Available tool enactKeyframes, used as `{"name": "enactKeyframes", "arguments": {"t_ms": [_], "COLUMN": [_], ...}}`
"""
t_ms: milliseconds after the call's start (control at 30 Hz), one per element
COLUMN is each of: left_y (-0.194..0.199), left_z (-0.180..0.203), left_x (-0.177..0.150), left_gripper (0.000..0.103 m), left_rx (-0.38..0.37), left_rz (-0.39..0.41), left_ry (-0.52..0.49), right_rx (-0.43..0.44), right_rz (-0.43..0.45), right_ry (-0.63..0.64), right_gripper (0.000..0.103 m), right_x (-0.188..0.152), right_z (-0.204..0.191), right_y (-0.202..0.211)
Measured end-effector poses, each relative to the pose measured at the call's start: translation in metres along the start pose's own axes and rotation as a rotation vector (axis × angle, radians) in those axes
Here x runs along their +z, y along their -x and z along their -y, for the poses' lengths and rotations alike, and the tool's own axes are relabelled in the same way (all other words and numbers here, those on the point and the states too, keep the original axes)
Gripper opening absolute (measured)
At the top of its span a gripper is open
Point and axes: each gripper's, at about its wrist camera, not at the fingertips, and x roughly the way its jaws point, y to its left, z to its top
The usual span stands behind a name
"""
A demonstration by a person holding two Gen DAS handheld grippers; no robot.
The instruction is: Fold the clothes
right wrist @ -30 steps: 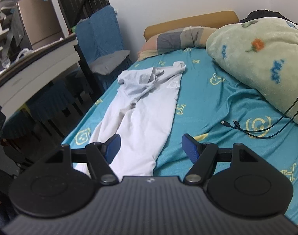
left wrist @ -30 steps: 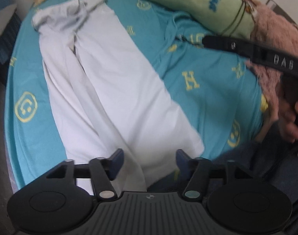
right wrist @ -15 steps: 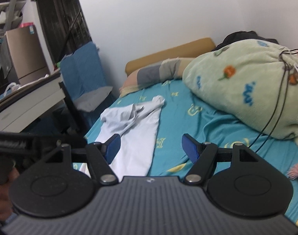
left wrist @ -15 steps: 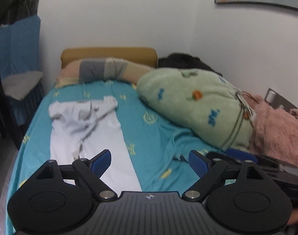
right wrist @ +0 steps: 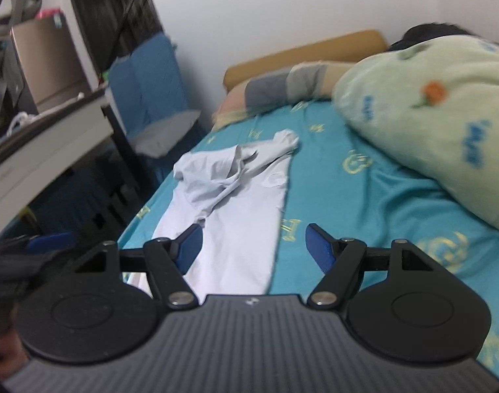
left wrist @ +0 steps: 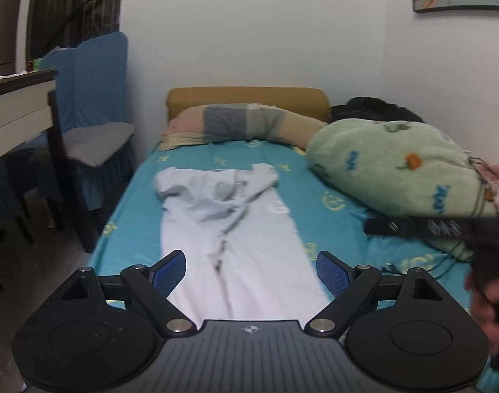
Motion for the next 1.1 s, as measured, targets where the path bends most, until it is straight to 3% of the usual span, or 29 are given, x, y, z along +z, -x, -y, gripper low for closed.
{"name": "enactKeyframes", "arguments": {"t_ms": [367, 500, 533, 567, 633, 667, 833, 967, 1100], "left_y": [-0.054, -0.079, -0.084, -0.089, -0.096, -0.099, -0.094, -0.094, -0.095], "left_z": [-0.083, -0.105, -0.110, -0.114, -0.120, -0.123, -0.131, -0.130, -0.124], "left_x": [-0.011, -0.022, -0.024, -0.027, -0.031, -0.033, -0.036, -0.040, -0.041], "left_gripper": [0.089, 0.089, 0.089, 0.089, 0.088, 0.088, 0.086, 0.086, 0.086], "left_rx": [-0.035, -0.013, -0.010, -0.007, -0.006, -0.001, 0.081, 0.088, 0.084], "left_rz": [-0.023, -0.058, -0.067, -0.078, -0.094, -0.097, -0.048, -0.060, -0.078], "left_ry": [0.326, 0.408, 0.418, 0.428, 0.446, 0.455, 0.497, 0.481, 0.444], "right_rx": [0.013, -0.014, -0.023, -0.038, -0.070, -0.085, -0.165, -0.313, -0.302], "right_rz": [-0.052, -0.067, -0.071, -0.060, -0.033, -0.019, 0.172, 0.150, 0.123], "right_ry": [0.049, 0.031, 0.043, 0.064, 0.108, 0.131, 0.073, 0.081, 0.023], "right_gripper": [0.065, 0.064, 0.059, 0.039, 0.013, 0.010, 0.008, 0.008, 0.010], "right_x": [0.074, 0.078, 0.078, 0.077, 0.076, 0.075, 0.095, 0.109, 0.109], "right_z": [-0.038, -0.052, -0.056, -0.059, -0.066, -0.069, -0.060, -0.045, -0.028], "right_y": [-0.244, -0.307, -0.320, -0.326, -0.335, -0.339, -0.319, -0.334, -0.330]}}
